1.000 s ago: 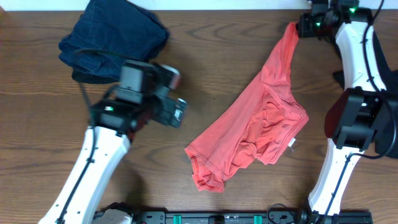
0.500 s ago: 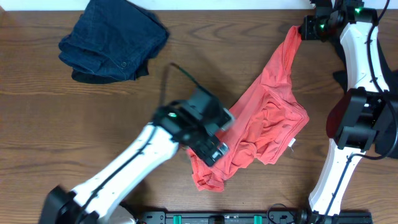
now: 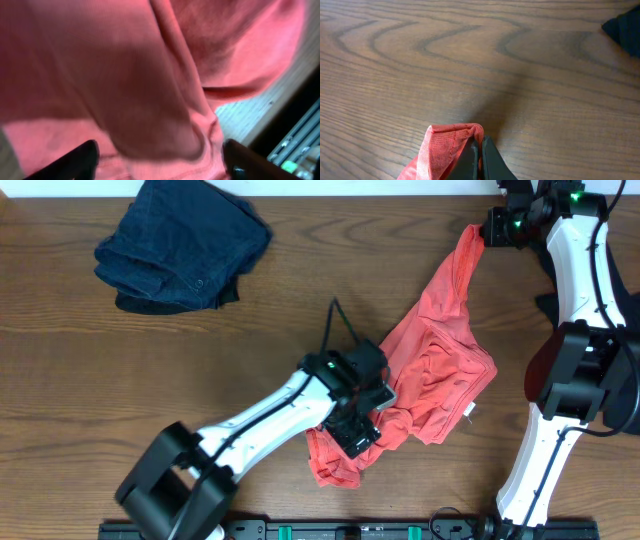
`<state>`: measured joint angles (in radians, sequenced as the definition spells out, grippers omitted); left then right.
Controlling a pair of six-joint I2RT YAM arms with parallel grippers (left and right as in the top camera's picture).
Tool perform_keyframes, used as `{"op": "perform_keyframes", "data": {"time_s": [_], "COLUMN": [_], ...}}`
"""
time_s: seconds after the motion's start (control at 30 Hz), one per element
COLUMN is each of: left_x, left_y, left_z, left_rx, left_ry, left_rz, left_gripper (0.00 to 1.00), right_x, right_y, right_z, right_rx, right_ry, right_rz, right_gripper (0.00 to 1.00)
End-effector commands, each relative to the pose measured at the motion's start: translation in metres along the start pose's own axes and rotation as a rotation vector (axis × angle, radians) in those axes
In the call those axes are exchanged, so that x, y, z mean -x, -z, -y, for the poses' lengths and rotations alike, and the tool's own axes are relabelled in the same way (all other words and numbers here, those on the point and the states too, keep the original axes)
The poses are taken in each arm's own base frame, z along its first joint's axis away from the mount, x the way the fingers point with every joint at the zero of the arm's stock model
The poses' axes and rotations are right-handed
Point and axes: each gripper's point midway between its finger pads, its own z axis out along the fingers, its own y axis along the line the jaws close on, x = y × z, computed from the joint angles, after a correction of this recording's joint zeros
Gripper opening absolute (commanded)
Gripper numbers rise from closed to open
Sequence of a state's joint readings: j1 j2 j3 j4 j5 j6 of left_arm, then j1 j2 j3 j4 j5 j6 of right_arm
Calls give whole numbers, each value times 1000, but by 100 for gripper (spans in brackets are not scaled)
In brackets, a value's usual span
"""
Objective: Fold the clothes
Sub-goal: 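Grasp the red t-shirt's left edge with the left gripper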
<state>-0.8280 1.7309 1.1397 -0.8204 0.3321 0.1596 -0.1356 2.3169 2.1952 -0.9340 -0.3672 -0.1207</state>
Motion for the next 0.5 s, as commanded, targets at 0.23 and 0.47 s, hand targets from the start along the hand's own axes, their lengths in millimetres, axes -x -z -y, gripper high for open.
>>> {"op": "perform_keyframes", "data": {"time_s": [0.23, 0.47], "left_x": [3, 26], "left_y": [3, 63], "left_z": [-39, -87], "left_rx": [205, 404], "left_ry": [112, 248], "left_rz": [-1, 182], "left_gripper": [6, 6], "right_x": [2, -1], "right_y": [3, 3], "right_z": [1, 0], "right_rx": [1, 2], "right_ry": [0, -4], "right_rz": [5, -5], "right_gripper": [1, 1]}}
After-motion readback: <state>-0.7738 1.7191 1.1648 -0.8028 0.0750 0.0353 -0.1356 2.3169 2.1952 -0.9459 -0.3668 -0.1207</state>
